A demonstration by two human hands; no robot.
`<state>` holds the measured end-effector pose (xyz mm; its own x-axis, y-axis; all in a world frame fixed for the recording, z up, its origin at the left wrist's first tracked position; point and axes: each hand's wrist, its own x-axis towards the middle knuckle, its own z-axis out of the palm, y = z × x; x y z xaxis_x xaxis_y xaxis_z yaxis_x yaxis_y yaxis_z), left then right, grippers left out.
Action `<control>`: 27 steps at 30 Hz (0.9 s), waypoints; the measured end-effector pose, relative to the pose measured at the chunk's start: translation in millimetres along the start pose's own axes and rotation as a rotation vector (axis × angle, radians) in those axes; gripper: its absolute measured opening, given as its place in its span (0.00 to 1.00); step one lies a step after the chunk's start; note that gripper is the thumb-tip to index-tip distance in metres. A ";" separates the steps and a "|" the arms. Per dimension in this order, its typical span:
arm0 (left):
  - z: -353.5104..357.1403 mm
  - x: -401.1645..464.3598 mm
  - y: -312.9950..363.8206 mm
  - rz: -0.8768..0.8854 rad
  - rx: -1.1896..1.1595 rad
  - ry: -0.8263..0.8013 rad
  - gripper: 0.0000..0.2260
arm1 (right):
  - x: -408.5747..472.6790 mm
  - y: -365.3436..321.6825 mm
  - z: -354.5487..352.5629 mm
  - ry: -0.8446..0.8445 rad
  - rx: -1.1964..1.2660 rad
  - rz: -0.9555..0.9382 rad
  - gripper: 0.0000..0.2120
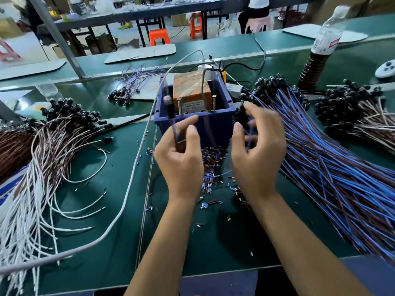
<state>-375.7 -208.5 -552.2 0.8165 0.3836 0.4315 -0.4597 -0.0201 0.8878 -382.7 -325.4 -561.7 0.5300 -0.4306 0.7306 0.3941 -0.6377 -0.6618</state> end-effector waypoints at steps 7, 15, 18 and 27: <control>76.2 0.2 60.5 -0.221 -0.210 -0.407 0.21 | 17.8 -14.3 -68.6 0.027 -0.245 -0.341 0.21; 139.5 17.9 89.9 -0.537 -0.247 -0.489 0.18 | 60.7 -11.8 -137.4 0.254 -0.176 -0.356 0.16; 152.3 14.0 96.4 -0.874 -0.573 -0.476 0.13 | 65.0 -19.1 -130.8 -0.080 -0.456 -0.274 0.17; 155.6 28.6 92.4 -0.867 -0.904 -0.318 0.09 | 68.1 -5.8 -141.7 -0.687 -0.530 0.240 0.18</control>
<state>-340.5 -343.0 -432.9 0.9549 -0.2806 -0.0975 0.2887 0.7995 0.5267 -455.3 -441.5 -484.3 0.9524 -0.2224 0.2086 -0.0934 -0.8639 -0.4949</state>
